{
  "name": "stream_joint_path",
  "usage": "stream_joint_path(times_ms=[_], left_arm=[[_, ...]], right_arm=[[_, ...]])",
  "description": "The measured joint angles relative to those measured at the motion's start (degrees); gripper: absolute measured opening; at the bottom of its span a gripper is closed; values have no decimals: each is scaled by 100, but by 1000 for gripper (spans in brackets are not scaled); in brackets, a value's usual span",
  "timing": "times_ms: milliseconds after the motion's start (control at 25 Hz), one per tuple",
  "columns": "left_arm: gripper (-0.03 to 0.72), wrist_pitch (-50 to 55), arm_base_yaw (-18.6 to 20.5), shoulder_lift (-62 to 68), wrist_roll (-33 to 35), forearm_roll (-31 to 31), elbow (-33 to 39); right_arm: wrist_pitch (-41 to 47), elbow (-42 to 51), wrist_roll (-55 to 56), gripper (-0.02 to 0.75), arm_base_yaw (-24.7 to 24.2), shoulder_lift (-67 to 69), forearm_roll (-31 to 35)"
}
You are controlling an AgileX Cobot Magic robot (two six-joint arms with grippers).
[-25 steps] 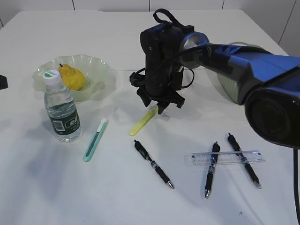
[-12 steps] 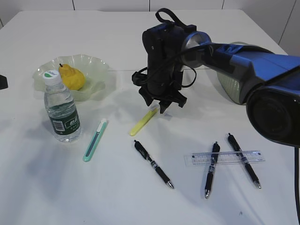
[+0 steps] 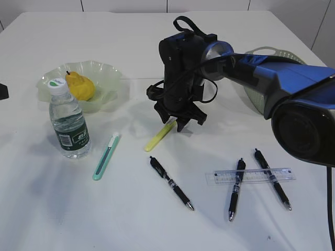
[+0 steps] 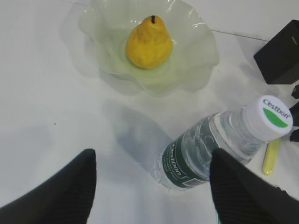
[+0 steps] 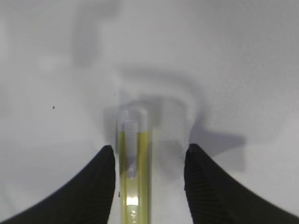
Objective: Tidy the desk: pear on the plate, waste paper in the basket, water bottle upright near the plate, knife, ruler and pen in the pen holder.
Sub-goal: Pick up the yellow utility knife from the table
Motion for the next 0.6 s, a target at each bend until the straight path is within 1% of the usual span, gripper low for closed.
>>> stream_joint_path(times_ms=[240,480,600], left_arm=[[538,0,0,0,0,0,0],[538,0,0,0,0,0,0],[538,0,0,0,0,0,0]], right_arm=[[19,0,-50,361,-3,37,96],[43,0,-73,316,-3,47,119],[43,0,-86,271,-3,47,119]])
